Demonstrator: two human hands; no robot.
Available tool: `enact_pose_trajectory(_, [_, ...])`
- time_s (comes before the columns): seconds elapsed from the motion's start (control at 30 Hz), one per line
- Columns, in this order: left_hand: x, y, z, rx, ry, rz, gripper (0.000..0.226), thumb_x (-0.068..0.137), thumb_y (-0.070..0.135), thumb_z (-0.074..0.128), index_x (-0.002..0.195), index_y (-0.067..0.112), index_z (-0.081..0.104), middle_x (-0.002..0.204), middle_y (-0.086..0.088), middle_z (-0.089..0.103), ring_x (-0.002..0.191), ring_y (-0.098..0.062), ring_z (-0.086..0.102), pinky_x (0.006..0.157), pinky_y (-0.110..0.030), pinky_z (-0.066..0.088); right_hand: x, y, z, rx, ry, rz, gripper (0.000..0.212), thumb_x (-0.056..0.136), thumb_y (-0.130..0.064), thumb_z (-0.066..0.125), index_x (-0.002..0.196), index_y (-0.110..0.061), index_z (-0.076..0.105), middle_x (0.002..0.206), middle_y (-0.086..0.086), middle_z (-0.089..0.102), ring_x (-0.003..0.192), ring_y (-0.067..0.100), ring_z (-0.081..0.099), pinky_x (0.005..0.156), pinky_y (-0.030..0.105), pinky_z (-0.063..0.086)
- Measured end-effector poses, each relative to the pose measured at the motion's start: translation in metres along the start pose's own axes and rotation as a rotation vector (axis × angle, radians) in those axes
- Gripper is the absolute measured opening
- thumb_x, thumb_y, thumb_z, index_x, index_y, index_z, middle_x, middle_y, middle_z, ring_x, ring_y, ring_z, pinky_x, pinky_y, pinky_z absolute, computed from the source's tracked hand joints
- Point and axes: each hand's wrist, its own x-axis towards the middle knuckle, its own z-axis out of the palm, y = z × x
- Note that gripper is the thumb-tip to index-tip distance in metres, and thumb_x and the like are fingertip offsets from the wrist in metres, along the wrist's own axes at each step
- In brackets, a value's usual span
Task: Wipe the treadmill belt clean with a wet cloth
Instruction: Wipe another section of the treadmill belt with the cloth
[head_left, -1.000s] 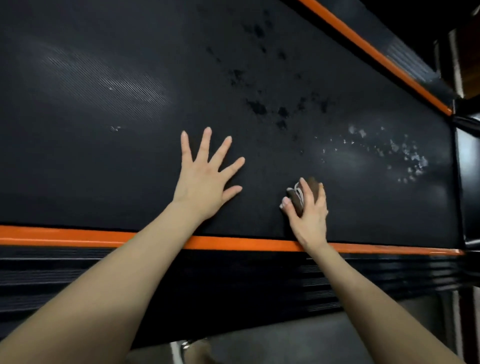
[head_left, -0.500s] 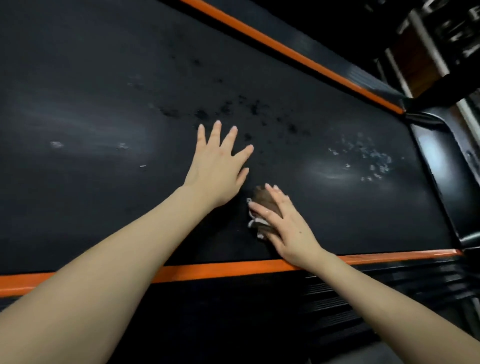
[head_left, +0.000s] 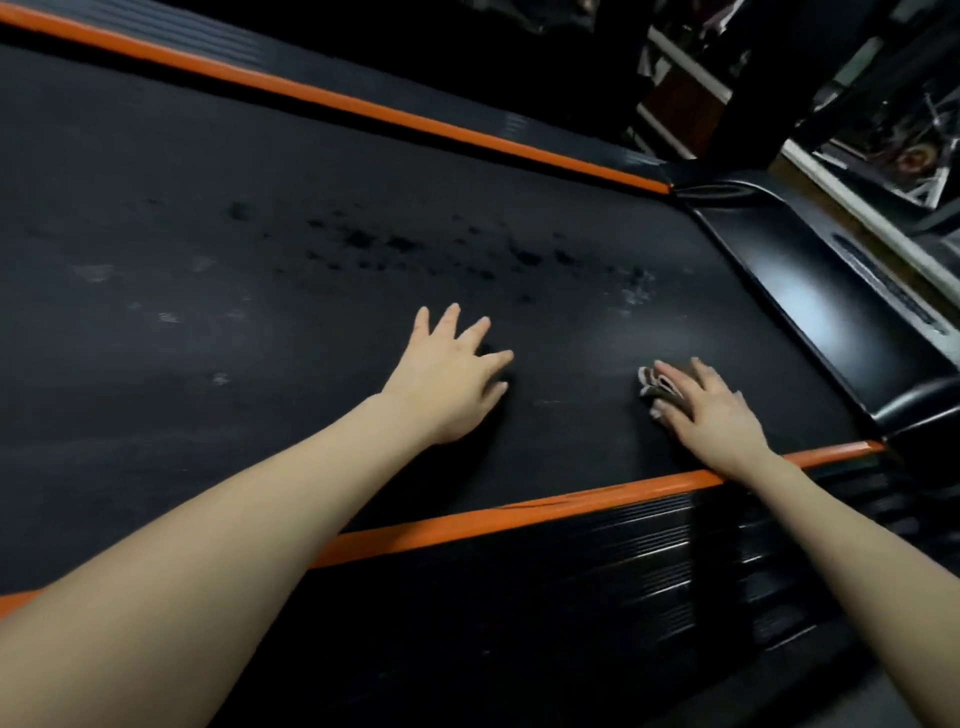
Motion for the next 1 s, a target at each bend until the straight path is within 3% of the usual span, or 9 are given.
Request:
enact_pose_trajectory(0.2, [0.048,0.039,0.017,0.008,-0.01,-0.04,0.051,0.099,0.052,0.022,0.148,0.04,0.02,0.16,-0.003,0.009,0.146,-0.032,0.0,0.117,-0.052,0.001,0.025,0.063,0.002,-0.126,0.257,0.009,0.058,0.087,-0.035,0.062,0.141,-0.025,0.043,0.148,0.024,0.029,0.137,0.04,0.027,0.108,0.058,0.023])
enact_pose_trajectory(0.27, [0.066,0.049,0.021,0.002,0.0,-0.036,0.051,0.098,0.053,0.021,0.148,0.041,0.018,0.16,-0.002,0.008,0.146,-0.032,-0.001,0.117,-0.052,0.0,0.031,0.073,0.003,-0.066,0.258,0.031,0.058,0.089,-0.032,0.06,0.143,-0.03,0.037,0.148,0.021,0.031,0.137,0.037,0.027,0.109,0.053,0.026])
enact_pose_trajectory(0.4, [0.09,0.066,0.029,-0.008,-0.02,-0.038,0.055,0.096,0.058,0.013,0.148,0.043,0.01,0.16,0.0,0.001,0.146,-0.031,-0.008,0.116,-0.053,-0.005,0.038,0.086,0.004,0.056,0.229,-0.076,0.039,0.093,-0.035,0.053,0.132,-0.034,0.052,0.143,0.012,0.042,0.134,0.031,0.034,0.103,0.046,0.037])
enact_pose_trajectory(0.5, [0.094,0.07,0.042,0.039,-0.004,-0.044,0.071,0.082,0.066,-0.011,0.148,0.043,0.0,0.16,-0.001,-0.005,0.145,-0.033,-0.012,0.114,-0.056,-0.009,0.035,0.095,0.006,0.101,0.158,-0.145,0.038,0.091,-0.042,0.051,0.128,-0.034,0.057,0.145,0.012,0.04,0.134,0.032,0.034,0.105,0.048,0.036])
enact_pose_trajectory(0.6, [0.095,0.068,0.045,0.049,0.0,-0.04,0.083,0.069,0.064,-0.022,0.147,0.044,-0.002,0.16,0.0,-0.005,0.145,-0.033,-0.012,0.115,-0.055,-0.01,0.034,0.098,0.01,0.112,0.14,-0.141,0.036,0.093,-0.032,0.053,0.129,-0.033,0.056,0.146,0.015,0.037,0.134,0.036,0.033,0.106,0.052,0.035])
enact_pose_trajectory(0.7, [0.095,0.069,0.044,0.039,-0.009,-0.043,0.084,0.069,0.063,-0.022,0.148,0.043,-0.001,0.16,0.0,-0.004,0.145,-0.032,-0.012,0.114,-0.055,-0.01,0.032,0.091,0.01,0.123,0.151,-0.072,0.037,0.093,-0.022,0.052,0.129,-0.032,0.056,0.147,0.015,0.035,0.134,0.037,0.03,0.1,0.055,0.04])
enact_pose_trajectory(0.83, [0.094,0.068,0.043,0.045,0.011,-0.031,0.084,0.069,0.064,-0.021,0.148,0.044,0.002,0.16,0.001,-0.002,0.146,-0.031,-0.009,0.115,-0.053,-0.009,0.03,0.086,0.013,0.078,0.175,0.077,0.038,0.096,-0.022,0.047,0.131,-0.036,0.053,0.151,0.009,0.028,0.137,0.033,0.023,0.097,0.051,0.04])
enact_pose_trajectory(0.93, [0.093,0.066,0.042,0.055,0.015,-0.036,0.064,0.088,0.066,-0.004,0.148,0.045,0.003,0.16,0.001,-0.001,0.146,-0.03,-0.008,0.116,-0.053,-0.007,0.038,0.092,0.008,0.107,0.18,0.346,0.04,0.095,-0.02,0.048,0.134,-0.03,0.052,0.147,0.014,0.029,0.128,0.041,0.032,0.099,0.048,0.039])
enact_pose_trajectory(1.0, [0.093,0.066,0.042,0.053,0.012,-0.03,0.058,0.093,0.062,0.007,0.148,0.045,0.004,0.16,0.001,0.0,0.146,-0.03,-0.007,0.116,-0.053,-0.005,0.036,0.091,0.006,0.161,0.179,0.389,0.042,0.093,-0.018,0.051,0.134,-0.027,0.052,0.146,0.014,0.032,0.123,0.041,0.04,0.102,0.039,0.035])
